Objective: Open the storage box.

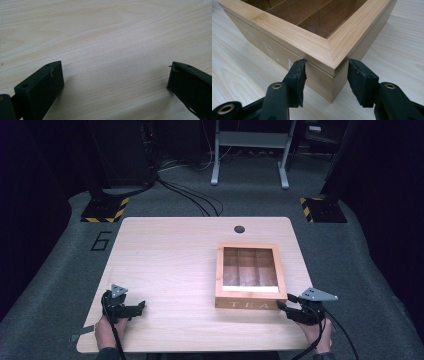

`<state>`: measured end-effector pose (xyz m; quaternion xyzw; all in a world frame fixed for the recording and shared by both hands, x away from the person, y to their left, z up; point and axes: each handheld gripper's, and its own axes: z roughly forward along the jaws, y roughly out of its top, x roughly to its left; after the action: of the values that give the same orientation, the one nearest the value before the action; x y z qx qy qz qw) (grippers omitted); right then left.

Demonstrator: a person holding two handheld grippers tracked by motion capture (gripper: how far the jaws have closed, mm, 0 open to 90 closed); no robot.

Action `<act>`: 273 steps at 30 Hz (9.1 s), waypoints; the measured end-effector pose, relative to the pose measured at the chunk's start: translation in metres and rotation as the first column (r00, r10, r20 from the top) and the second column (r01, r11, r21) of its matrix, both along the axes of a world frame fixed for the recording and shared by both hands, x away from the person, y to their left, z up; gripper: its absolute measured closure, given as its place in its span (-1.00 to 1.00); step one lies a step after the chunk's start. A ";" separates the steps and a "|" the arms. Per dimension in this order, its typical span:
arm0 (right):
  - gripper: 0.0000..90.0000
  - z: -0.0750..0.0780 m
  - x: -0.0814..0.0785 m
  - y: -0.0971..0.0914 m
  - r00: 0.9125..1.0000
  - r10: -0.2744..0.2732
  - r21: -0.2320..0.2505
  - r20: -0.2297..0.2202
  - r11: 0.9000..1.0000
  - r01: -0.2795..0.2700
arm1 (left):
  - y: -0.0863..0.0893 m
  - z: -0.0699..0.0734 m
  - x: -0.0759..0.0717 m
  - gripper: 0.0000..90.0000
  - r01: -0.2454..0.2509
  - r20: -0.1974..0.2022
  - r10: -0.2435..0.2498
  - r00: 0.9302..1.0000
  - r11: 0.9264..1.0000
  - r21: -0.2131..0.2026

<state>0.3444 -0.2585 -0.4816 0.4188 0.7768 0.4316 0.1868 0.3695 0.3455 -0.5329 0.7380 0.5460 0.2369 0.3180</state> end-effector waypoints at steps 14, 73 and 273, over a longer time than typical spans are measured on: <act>0.19 -0.001 -0.004 -0.003 1.000 -0.020 0.051 0.014 0.998 0.019 | 0.000 0.000 0.000 -0.99 0.000 0.001 0.000 1.000 1.000 0.001; 0.72 0.030 0.011 -0.002 0.987 -0.028 0.123 0.160 0.992 0.008 | 0.000 0.000 0.000 -0.99 0.000 0.002 0.000 1.000 1.000 0.001; 0.81 0.120 0.126 0.016 0.964 -0.010 0.077 0.265 0.997 -0.011 | 0.000 0.000 0.000 -0.99 0.002 0.001 -0.002 1.000 1.000 0.001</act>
<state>0.4707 -0.2424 -0.3616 0.3641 0.7275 0.5137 0.2726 0.3697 0.3456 -0.5329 0.7384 0.5452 0.2372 0.3182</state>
